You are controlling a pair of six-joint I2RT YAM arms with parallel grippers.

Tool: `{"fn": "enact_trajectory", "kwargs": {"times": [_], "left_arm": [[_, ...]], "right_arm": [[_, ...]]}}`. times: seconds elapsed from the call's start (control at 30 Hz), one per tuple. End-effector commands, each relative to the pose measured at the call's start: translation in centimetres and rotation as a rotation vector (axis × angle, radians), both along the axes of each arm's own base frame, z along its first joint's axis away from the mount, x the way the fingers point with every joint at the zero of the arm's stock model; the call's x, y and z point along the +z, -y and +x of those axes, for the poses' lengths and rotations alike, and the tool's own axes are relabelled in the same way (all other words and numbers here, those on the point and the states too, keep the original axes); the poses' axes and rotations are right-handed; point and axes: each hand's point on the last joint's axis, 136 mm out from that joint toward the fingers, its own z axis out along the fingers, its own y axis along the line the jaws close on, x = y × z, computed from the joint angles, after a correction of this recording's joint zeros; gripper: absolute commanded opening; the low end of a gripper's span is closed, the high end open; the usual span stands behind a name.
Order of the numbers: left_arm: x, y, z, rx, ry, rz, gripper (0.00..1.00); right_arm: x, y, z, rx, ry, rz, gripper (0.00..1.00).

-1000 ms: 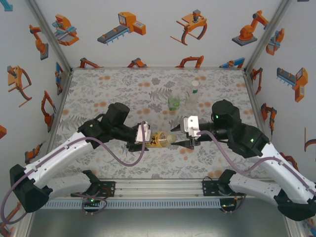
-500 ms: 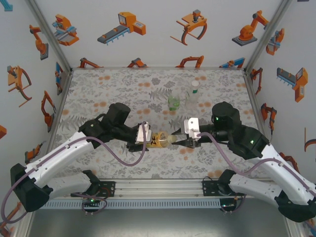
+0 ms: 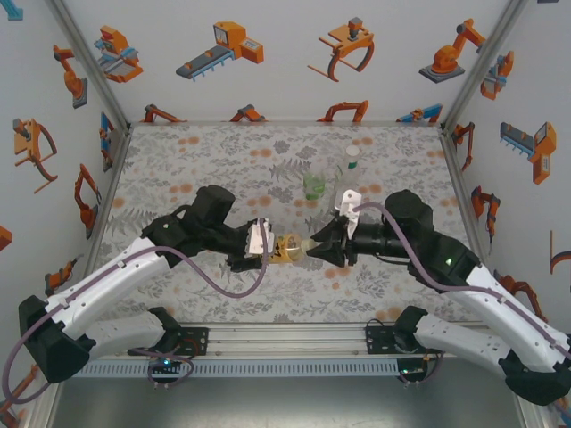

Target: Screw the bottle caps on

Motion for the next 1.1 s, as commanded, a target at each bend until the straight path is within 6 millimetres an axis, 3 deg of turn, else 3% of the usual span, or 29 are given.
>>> {"fn": "enact_trajectory", "kwargs": {"times": [0.0,0.27,0.43,0.53,0.9,1.07], "left_arm": [[1.6,0.4,-0.2,-0.020,0.030,-0.039,0.00],[1.8,0.4,0.2,0.002,0.049,-0.047,0.00],[1.8,0.3,0.5,0.016,0.061,-0.049,0.00],[1.8,0.3,0.5,0.020,0.064,-0.048,0.00],[1.7,0.3,0.6,0.023,0.066,-0.047,0.00],[1.7,0.3,0.6,0.022,0.063,-0.049,0.00]], "right_arm": [[2.1,0.2,2.8,-0.197,-0.179,0.166,0.00],[1.1,0.7,5.5,-0.433,-0.605,0.304,0.00],[-2.0,2.3,7.1,-0.685,-0.900,0.319,0.00],[-2.8,2.7,7.3,-0.733,-0.987,0.357,0.00],[-1.5,2.8,7.0,-0.692,-0.940,0.390,0.00],[0.2,3.3,6.7,-0.649,-0.790,0.352,0.31]]}}
